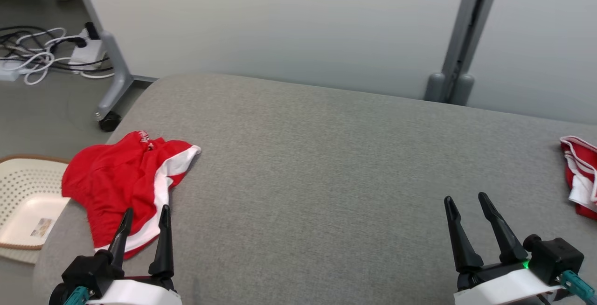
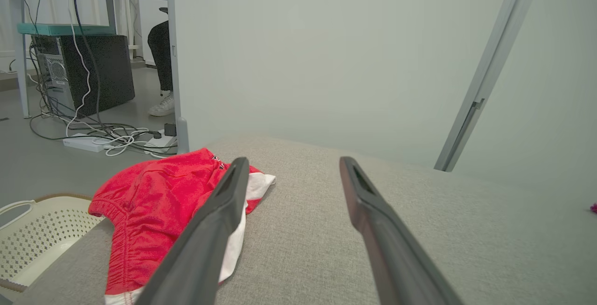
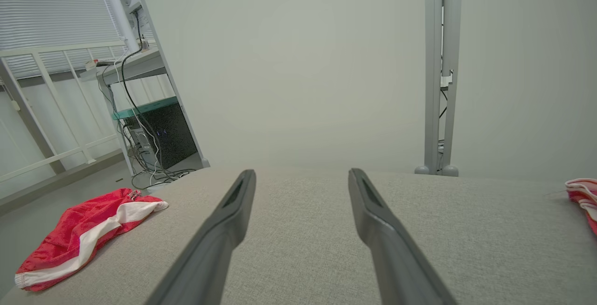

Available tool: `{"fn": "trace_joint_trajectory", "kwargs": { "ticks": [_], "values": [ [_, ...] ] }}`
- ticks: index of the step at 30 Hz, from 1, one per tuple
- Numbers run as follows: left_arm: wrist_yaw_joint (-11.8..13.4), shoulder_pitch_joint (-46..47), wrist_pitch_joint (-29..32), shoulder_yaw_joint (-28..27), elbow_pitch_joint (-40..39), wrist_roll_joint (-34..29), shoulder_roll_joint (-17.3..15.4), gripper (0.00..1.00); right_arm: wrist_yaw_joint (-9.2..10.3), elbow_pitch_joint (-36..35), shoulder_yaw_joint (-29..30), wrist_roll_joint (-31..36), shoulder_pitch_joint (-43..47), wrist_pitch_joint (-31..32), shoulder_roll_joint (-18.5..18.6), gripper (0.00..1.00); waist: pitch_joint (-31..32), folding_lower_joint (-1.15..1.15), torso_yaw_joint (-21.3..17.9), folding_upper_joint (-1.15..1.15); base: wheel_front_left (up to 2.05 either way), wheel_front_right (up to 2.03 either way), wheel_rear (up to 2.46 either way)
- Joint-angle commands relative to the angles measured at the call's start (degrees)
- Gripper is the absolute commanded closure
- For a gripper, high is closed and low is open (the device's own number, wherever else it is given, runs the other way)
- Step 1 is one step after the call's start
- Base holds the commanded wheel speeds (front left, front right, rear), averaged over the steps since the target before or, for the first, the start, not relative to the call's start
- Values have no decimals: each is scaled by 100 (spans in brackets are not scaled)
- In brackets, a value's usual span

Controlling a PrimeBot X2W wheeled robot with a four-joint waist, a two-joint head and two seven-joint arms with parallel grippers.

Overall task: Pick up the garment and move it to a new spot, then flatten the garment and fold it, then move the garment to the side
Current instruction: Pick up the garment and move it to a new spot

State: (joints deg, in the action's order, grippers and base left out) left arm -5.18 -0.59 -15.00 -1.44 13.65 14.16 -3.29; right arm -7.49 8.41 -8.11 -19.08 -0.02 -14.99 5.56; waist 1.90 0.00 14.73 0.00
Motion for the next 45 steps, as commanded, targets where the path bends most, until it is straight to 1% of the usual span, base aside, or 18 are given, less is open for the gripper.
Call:
{"fn": "trace_joint_trajectory", "kwargs": {
  "ticks": [1, 9, 10, 14, 22, 24, 26, 29, 32, 34, 36, 37, 40, 42, 45],
  "values": [
    [27, 69, -23, -25, 22, -6, -47, 0, -1, 29, -43, -43, -61, -25, -1, 0, 7, 0, 437, 0, 0, 0, 0],
    [54, 78, -19, 8, 95, 25, -83, 0, -1, 52, -173, -86, -101, -25, -31, 0, 48, 0, 1163, 0, 0, 0, 0],
    [54, 78, -19, 8, 95, 25, -83, 0, -1, 52, -173, -86, -101, -25, -31, 0, 48, 0, 1163, 0, 0, 0, 0],
    [49, 54, -6, 30, 75, 55, -104, 0, -1, 68, -230, -109, -120, -25, -30, 0, 52, 0, 1366, 0, 0, 0, 0],
    [81, 63, 88, 50, -4, 112, -151, 0, -1, 97, -316, -122, -169, -25, -25, 0, 35, 0, 1381, 0, 0, 0, 0],
    [49, 214, 223, 82, -45, 100, -237, 0, -1, 89, -339, -136, -164, -25, -14, 0, 24, 0, 1338, 0, 0, 0, 0],
    [30, 393, 484, 80, -58, 127, -354, 0, -1, 77, -386, -132, -202, -25, 10, 0, -25, 0, 1262, 0, 0, 0, 0],
    [-30, 873, 1064, 83, 16, 197, -615, 0, -1, 63, -426, -108, -318, -25, 77, 0, -196, 0, 1120, 0, 0, 0, 0],
    [-110, 1462, 1857, 121, 296, 375, -922, 0, -1, 83, -476, -67, -418, -25, 109, 0, -404, 0, 953, 0, 0, 0, 0],
    [-132, 1864, 2306, 79, 559, 508, -1139, 0, -1, 95, -529, -55, -537, -25, 135, 0, -553, 0, 794, 0, 0, 0, 0],
    [-161, 2266, 2603, -14, 854, 681, -1290, 0, -1, 114, -572, -54, -635, -25, 148, 0, -697, 0, 632, 0, 0, 0, 0],
    [-171, 2406, 2760, -12, 1035, 681, -1428, 0, -1, 128, -606, -53, -673, -26, 156, 0, -765, 0, 535, 0, 0, 0, 0],
    [-194, 2852, 3162, -94, 1576, 990, -1599, 0, -1, 145, -647, -39, -823, -25, 186, 0, -946, 0, 270, 0, 0, 0, 0],
    [-211, 3097, 3373, -108, 1939, 1160, -1757, 0, -1, 140, -664, -11, -897, -25, 201, 0, -1068, 0, 99, 0, 0, 0, 0],
    [-228, 3379, 3536, -121, 2504, 1442, -1883, 0, -1, 140, -681, 10, -1014, -25, 241, 0, -1242, 0, -131, 0, 0, 0, 0]
  ]
}}
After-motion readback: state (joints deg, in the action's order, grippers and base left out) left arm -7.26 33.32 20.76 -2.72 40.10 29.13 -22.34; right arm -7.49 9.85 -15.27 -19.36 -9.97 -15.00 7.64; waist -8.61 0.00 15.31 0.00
